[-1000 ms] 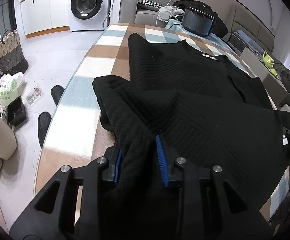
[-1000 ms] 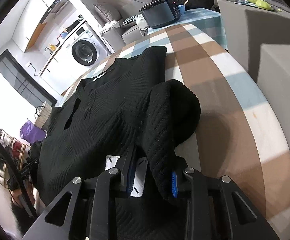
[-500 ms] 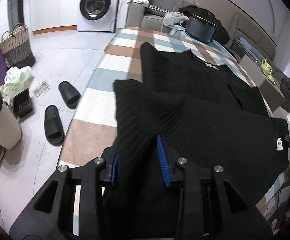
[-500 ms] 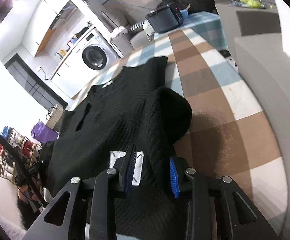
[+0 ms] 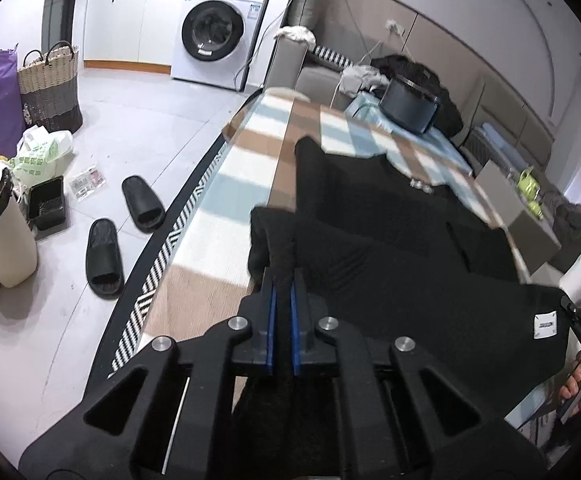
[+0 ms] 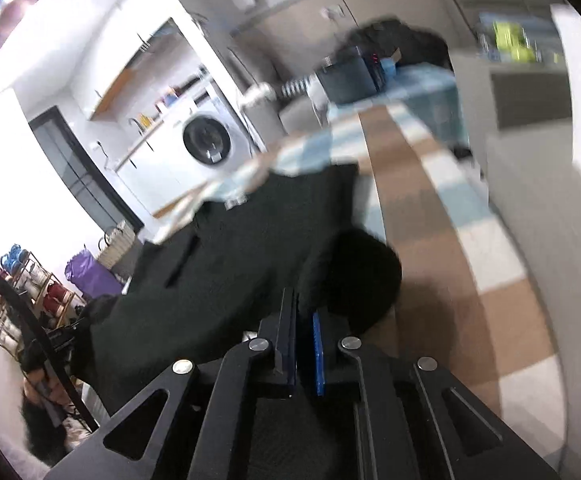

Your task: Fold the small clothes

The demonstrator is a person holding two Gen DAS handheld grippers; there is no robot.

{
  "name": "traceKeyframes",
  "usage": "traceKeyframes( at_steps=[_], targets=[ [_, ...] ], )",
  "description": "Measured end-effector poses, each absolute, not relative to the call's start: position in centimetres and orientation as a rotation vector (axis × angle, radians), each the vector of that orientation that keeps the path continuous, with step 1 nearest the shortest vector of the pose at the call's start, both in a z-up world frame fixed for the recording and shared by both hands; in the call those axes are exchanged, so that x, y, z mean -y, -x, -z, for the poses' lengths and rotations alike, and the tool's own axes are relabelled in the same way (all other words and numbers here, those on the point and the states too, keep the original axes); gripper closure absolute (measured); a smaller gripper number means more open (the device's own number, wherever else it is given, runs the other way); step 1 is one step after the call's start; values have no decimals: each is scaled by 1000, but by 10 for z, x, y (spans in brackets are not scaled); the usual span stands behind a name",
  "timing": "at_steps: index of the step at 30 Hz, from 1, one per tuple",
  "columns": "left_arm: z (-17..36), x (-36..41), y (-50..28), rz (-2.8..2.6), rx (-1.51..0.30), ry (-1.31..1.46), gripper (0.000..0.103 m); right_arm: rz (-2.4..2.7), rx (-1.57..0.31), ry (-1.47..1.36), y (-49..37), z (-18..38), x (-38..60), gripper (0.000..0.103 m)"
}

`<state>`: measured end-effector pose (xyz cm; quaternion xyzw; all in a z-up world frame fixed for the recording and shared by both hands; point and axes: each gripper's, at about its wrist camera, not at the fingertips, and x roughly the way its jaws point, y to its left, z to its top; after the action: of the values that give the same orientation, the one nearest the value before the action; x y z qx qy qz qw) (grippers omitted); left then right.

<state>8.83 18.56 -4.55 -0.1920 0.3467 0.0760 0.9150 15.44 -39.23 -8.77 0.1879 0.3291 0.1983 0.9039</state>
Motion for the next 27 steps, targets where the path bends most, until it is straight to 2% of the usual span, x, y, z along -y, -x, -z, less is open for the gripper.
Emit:
traceKeyframes(
  at_steps=[9, 18, 21, 23, 25, 27],
  targets=[
    [15, -189, -142, -137, -632, 378, 100, -377, -583, -369, -195, 52, 394, 97],
    [71, -211, -200, -176, -816, 414, 98, -208, -843, -402, -263, 109, 391, 96],
    [76, -213, -193, -188, -816, 414, 87, -238, -878, -480, -259, 119, 404, 87],
    [77, -214, -184, -198, -814, 413, 79, -259, -894, -519, -250, 123, 414, 73],
    [79, -216, -172, -206, -820, 432, 70, -267, -891, -547, -235, 126, 422, 70],
    [81, -218, -157, -214, -827, 457, 65, -286, -894, -576, -219, 129, 429, 64]
  ],
)
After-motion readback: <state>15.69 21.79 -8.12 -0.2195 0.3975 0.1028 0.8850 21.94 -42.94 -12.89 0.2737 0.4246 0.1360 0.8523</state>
